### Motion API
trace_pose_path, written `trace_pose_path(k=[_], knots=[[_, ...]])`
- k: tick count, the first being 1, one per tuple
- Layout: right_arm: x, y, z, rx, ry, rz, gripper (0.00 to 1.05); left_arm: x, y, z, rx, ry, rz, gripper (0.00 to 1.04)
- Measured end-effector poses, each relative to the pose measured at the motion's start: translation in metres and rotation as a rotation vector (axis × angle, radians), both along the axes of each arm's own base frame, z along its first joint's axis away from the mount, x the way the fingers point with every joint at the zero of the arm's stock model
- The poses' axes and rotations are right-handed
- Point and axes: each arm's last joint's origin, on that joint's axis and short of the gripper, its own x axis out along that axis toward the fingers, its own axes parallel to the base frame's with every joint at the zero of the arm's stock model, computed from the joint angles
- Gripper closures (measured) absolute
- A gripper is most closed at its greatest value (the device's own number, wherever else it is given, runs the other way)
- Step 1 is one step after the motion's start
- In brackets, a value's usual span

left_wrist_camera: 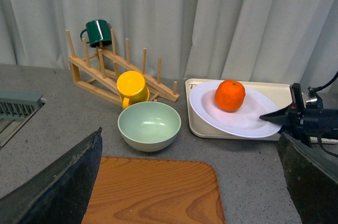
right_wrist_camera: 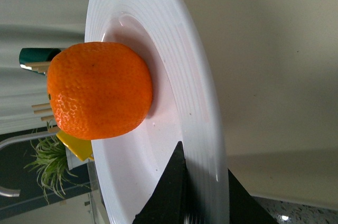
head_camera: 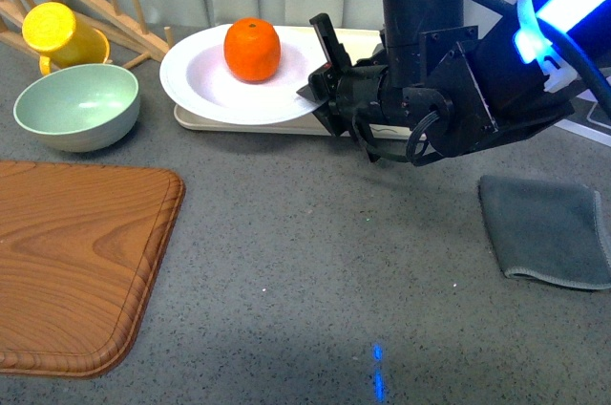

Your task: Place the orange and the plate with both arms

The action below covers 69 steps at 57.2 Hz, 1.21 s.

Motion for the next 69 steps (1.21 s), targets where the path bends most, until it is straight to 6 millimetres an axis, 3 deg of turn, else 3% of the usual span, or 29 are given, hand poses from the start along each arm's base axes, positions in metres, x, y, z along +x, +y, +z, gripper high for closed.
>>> trace_pose_path(k=[15,17,32,35,46,59,69], knots=[[0.006,0.011,-0.002,-0.037,0.036,-0.059,1.01,0.0,0.0,0.0,0.0,0.0,0.0,0.07],[0.006,0.011,-0.001,-0.042,0.039,-0.061,0.97,0.0,0.0,0.0,0.0,0.0,0.0,0.07],[0.006,0.008,-0.003,-0.047,0.043,-0.068,0.58,0.0,0.0,0.0,0.0,0.0,0.0,0.07],[0.001,0.005,-0.003,-0.057,0.041,-0.063,0.45,0.0,0.0,0.0,0.0,0.0,0.0,0.07],[-0.019,-0.02,0.03,-0.153,-0.063,-0.063,0.08,0.0,0.0,0.0,0.0,0.0,0.0,0.07],[-0.064,-0.053,0.078,-0.546,-0.338,-0.084,0.09,0.0,0.0,0.0,0.0,0.0,0.0,0.07],[-0.115,-0.084,0.111,-0.766,-0.529,-0.021,0.09,0.0,0.0,0.0,0.0,0.0,0.0,0.07]])
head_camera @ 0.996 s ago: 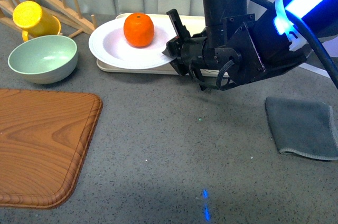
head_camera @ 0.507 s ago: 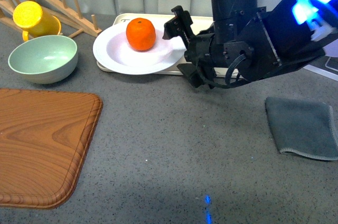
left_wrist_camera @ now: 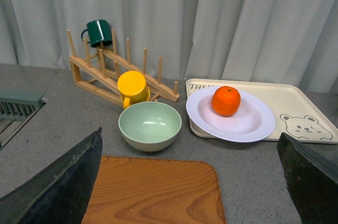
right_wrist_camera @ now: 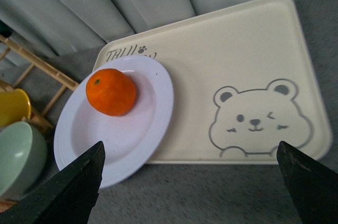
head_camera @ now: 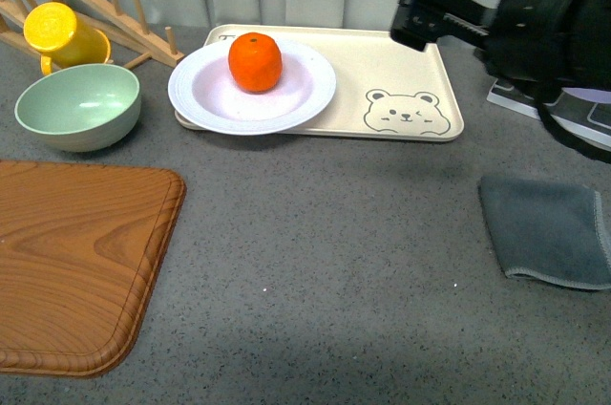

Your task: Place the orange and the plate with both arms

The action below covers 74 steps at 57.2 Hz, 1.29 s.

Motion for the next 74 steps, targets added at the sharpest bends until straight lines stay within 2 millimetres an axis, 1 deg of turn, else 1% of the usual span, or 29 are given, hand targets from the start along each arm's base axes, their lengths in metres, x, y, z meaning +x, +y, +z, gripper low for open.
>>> trace_pose_path(k=[3,6,9,11,12,16,22,26,29,37,42,48,51,54,56,60,61,67,68,74], knots=[[-0.02,-0.012,0.006,-0.064,-0.026,0.009,0.09,0.0,0.0,0.0,0.0,0.0,0.0,0.07],[-0.046,-0.027,0.012,-0.1,-0.027,0.024,0.09,0.0,0.0,0.0,0.0,0.0,0.0,0.07],[-0.059,-0.033,0.015,-0.116,-0.02,0.039,0.09,0.0,0.0,0.0,0.0,0.0,0.0,0.07],[-0.073,-0.038,0.017,-0.138,-0.021,0.047,0.09,0.0,0.0,0.0,0.0,0.0,0.0,0.07],[-0.076,-0.039,0.017,-0.142,-0.021,0.05,0.09,0.0,0.0,0.0,0.0,0.0,0.0,0.07],[-0.1,-0.046,0.02,-0.161,-0.016,0.074,0.09,0.0,0.0,0.0,0.0,0.0,0.0,0.07],[-0.135,-0.059,0.022,-0.2,-0.023,0.063,0.09,0.0,0.0,0.0,0.0,0.0,0.0,0.07],[-0.148,-0.065,0.023,-0.224,-0.054,0.044,0.09,0.0,0.0,0.0,0.0,0.0,0.0,0.07],[-0.162,-0.071,0.025,-0.235,-0.103,0.035,0.09,0.0,0.0,0.0,0.0,0.0,0.0,0.07],[-0.185,-0.077,0.029,-0.305,-0.253,0.028,0.09,0.0,0.0,0.0,0.0,0.0,0.0,0.07],[-0.193,-0.078,0.031,-0.344,-0.328,0.034,0.09,0.0,0.0,0.0,0.0,0.0,0.0,0.07],[-0.194,-0.079,0.031,-0.37,-0.346,0.04,0.09,0.0,0.0,0.0,0.0,0.0,0.0,0.07],[-0.195,-0.079,0.028,-0.38,-0.38,-0.078,0.17,0.0,0.0,0.0,0.0,0.0,0.0,0.07],[-0.198,-0.083,0.027,-0.379,-0.425,-0.205,0.27,0.0,0.0,0.0,0.0,0.0,0.0,0.07],[-0.199,-0.086,0.028,-0.374,-0.437,-0.236,0.32,0.0,0.0,0.0,0.0,-0.001,0.0,0.07],[-0.203,-0.09,0.03,-0.365,-0.453,-0.257,0.45,0.0,0.0,0.0,0.0,-0.001,0.001,0.07],[-0.203,-0.09,0.03,-0.364,-0.453,-0.255,0.47,0.0,0.0,0.0,0.0,-0.001,0.001,0.07],[-0.208,-0.094,0.031,-0.358,-0.455,-0.251,0.66,0.0,0.0,0.0,0.0,-0.001,0.001,0.07],[-0.209,-0.095,0.031,-0.359,-0.455,-0.253,0.68,0.0,0.0,0.0,0.0,-0.001,0.001,0.07],[-0.213,-0.099,0.033,-0.357,-0.46,-0.257,0.88,0.0,0.0,0.0,0.0,-0.001,0.001,0.07]])
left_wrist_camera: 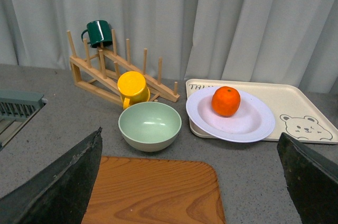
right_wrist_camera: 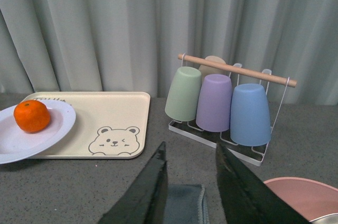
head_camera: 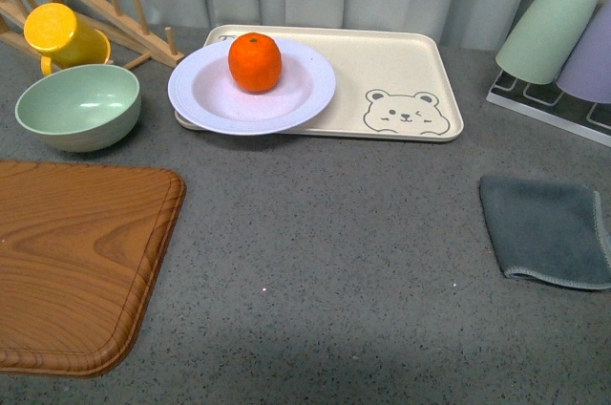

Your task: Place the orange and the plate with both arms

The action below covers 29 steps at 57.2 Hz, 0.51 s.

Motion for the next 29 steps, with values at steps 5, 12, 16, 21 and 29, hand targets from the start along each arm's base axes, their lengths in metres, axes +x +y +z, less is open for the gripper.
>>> trace_pose_path(k=[5,12,16,21,29], knots=[[-0.003,-0.004,0.001,0.001,-0.003,0.023,1.02,0.0,0.0,0.0,0.0,0.0,0.0,0.07],[-0.007,-0.012,0.002,0.001,-0.008,-0.006,1.04,0.0,0.0,0.0,0.0,0.0,-0.001,0.07],[-0.009,-0.013,0.002,0.002,-0.011,-0.006,1.04,0.0,0.0,0.0,0.0,0.0,-0.001,0.07],[-0.011,-0.013,0.002,0.002,-0.01,-0.003,1.04,0.0,0.0,0.0,0.0,0.0,-0.001,0.07],[-0.014,-0.013,0.003,0.001,-0.011,-0.003,1.04,0.0,0.0,0.0,0.0,0.0,0.0,0.07]])
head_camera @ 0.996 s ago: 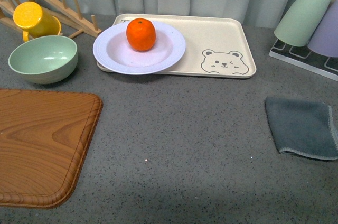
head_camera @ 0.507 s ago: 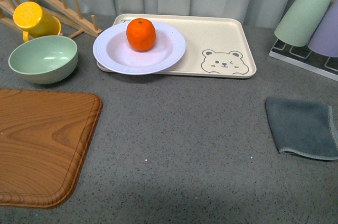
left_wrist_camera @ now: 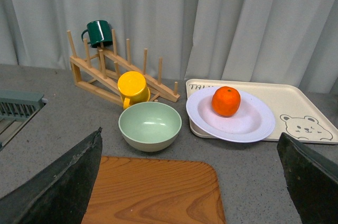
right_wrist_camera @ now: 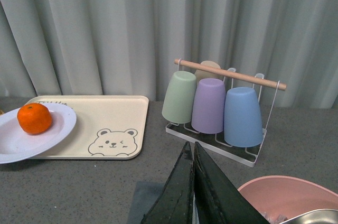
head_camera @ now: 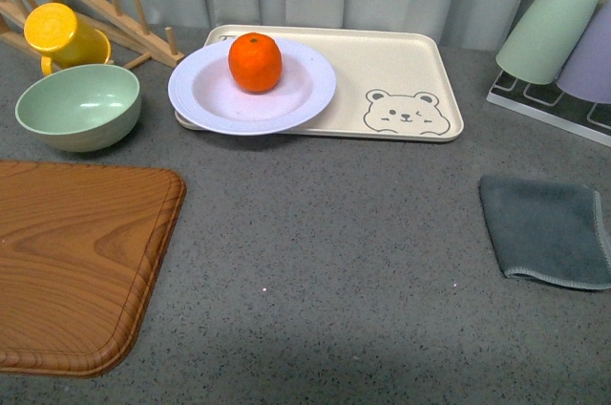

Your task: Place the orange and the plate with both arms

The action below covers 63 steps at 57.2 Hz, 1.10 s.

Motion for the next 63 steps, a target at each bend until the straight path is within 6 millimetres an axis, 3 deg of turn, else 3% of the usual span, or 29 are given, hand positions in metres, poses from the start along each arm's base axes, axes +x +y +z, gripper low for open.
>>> trace_pose_path(k=[45,63], knots=[[-0.018,0.0,-0.003,0.0,0.005,0.002,1.03,0.0,0.0,0.0,0.0,0.0,0.0,0.07],[-0.019,0.0,-0.003,0.0,0.005,0.002,0.51,0.0,0.0,0.0,0.0,0.0,0.0,0.07]])
